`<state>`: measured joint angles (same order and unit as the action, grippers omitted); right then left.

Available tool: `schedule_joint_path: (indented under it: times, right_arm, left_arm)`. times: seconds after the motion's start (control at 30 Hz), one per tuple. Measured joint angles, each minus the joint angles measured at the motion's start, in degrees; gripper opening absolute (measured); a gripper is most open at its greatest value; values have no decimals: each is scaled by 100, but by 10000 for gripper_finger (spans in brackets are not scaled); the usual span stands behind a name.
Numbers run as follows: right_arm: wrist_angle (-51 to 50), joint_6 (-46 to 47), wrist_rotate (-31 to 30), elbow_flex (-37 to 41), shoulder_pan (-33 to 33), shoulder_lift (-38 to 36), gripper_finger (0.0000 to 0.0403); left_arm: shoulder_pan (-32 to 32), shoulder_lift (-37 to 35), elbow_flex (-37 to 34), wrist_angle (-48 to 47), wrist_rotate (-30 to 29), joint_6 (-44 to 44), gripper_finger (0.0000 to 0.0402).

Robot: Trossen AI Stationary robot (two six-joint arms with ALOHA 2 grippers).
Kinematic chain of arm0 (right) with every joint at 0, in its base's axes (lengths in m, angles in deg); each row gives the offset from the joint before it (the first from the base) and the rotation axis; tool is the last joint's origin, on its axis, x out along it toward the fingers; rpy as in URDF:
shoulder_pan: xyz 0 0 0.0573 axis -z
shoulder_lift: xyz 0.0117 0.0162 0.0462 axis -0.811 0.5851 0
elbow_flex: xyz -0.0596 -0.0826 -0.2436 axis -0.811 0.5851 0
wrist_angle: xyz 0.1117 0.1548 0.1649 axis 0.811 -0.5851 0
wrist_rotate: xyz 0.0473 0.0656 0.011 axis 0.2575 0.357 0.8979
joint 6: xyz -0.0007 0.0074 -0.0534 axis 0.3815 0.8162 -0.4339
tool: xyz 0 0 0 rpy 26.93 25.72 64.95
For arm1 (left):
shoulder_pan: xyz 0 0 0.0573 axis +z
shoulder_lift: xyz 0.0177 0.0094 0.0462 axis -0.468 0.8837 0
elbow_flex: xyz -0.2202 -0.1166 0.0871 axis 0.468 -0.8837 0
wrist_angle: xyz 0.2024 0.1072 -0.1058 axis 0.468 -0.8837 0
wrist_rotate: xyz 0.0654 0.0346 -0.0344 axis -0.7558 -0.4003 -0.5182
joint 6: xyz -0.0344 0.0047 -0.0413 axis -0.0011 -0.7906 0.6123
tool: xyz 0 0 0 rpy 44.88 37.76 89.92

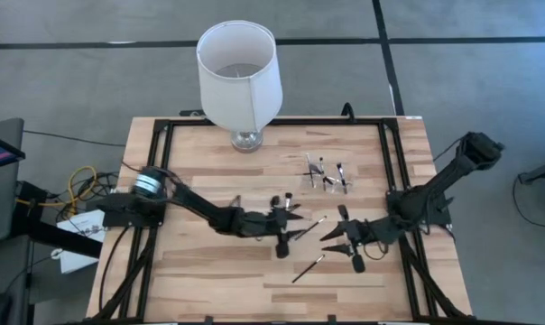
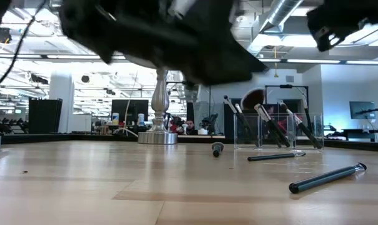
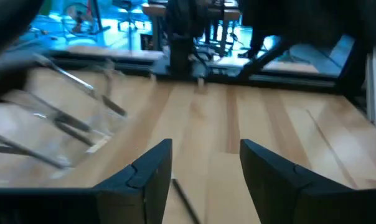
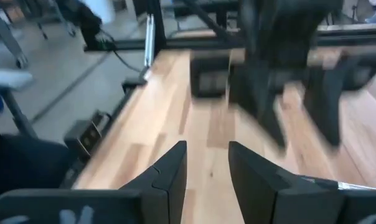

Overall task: Pick & Place Makeup Supplies
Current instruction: Put the black makeup brush into the transparent organizer

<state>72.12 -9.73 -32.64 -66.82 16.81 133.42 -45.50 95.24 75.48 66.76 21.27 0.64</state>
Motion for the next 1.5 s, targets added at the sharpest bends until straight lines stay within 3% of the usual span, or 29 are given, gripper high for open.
schedule_joint_path:
  times: [0.2,0.4,0.67,0.9,1.0,1.13,1.23,1.37,1.5]
  right_arm:
    - [-224,-774,171,-2,624,821,108]
    - [-179,-1233,1735,-2,1645,1631,108]
    - [268,-1858,3511,-2,2718,2368,108]
    - [434,-2166,3769,-2,3190,2777,108]
    - [592,-2266,4152,-4,3345,3015,108]
    - [1479,-2266,4565,161,3472,3477,107]
    - [2705,-2270,4643,493,3533,3959,97]
    - [4245,-2266,4639,865,3587,4615,61]
    - [4862,-2495,4634,953,3575,4984,13]
  left_arm:
    - [-92,-1595,-1077,-347,-92,157,186]
    - [-143,-2403,-1964,-367,-101,774,186]
    - [-149,-2516,-2284,-365,-252,923,186]
    - [-150,-2514,-2293,-359,-249,922,186]
    - [-150,-2514,-2293,-354,-247,922,186]
    - [-150,-2514,-2293,-335,-249,922,186]
    - [-150,-2514,-2293,-284,-247,924,186]
    - [-150,-2514,-2293,-279,-247,924,186]
    - [-150,-2514,-2293,-275,-247,924,186]
